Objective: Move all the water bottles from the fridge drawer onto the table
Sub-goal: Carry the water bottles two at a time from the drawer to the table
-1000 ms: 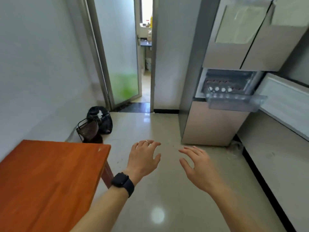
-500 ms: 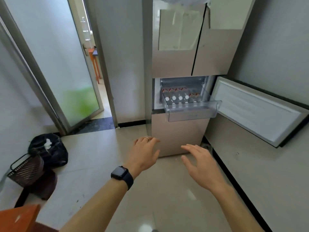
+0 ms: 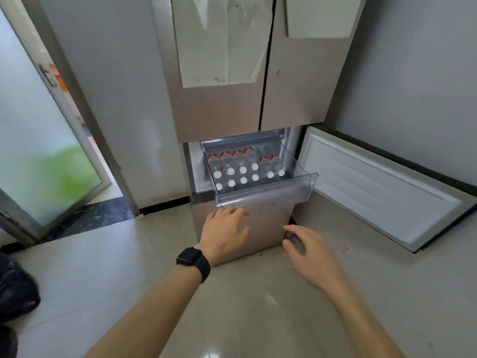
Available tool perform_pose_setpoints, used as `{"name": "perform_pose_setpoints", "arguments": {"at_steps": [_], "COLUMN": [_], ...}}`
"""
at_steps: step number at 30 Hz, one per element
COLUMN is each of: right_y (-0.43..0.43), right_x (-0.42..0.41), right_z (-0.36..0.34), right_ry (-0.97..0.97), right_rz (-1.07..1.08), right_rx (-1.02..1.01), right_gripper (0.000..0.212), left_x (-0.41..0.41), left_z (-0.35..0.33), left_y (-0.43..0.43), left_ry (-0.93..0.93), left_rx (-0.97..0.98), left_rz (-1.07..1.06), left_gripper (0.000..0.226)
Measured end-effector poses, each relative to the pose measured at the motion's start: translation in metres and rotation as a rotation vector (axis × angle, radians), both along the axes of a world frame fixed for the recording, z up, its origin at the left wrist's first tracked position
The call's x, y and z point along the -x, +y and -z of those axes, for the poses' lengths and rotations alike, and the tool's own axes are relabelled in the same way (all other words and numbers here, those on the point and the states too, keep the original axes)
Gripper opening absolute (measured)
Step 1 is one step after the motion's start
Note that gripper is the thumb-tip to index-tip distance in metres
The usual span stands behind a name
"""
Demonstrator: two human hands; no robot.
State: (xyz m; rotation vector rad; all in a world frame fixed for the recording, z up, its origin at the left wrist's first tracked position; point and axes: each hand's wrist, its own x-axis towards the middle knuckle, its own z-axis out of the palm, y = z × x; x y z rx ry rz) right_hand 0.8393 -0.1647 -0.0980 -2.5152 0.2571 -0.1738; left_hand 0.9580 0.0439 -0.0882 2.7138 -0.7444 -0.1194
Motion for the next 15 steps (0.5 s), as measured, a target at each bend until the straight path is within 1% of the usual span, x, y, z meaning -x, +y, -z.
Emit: {"name": "perform_pose_setpoints", "arguments": {"at_steps": [3,8,12,15], "right_y": [-0.029,-0.080,-0.119,-0.140], "right_x": [-0.037,-0.118,-0.193,-0.243], "right_z": [0.014,0.032,0.041,0.043], "right_ry": [0.043,0.082,0.115,0.179], "right_rz": [0.005,-0.036,-0.113,-0.195], "right_rx": [0.000,-0.042,-0.045,-0.039], "right_gripper": [0.039,0.040,0.039,0.040], "left_x": [-0.035,-0.101,-0.156,-0.195], "left_z": [0.013,0.040,0.054,0.059], "left_y": [-0.031,-0.080,-0.117,-0.137], "left_ry": [0.036,0.092,0.182,0.320], "left_rx": [0.011,0.018,0.068,0.182], "left_rz": [0.012,-0.035,-0.171,-0.313], "left_gripper": [0.047,0.046,0.046,0.045]}}
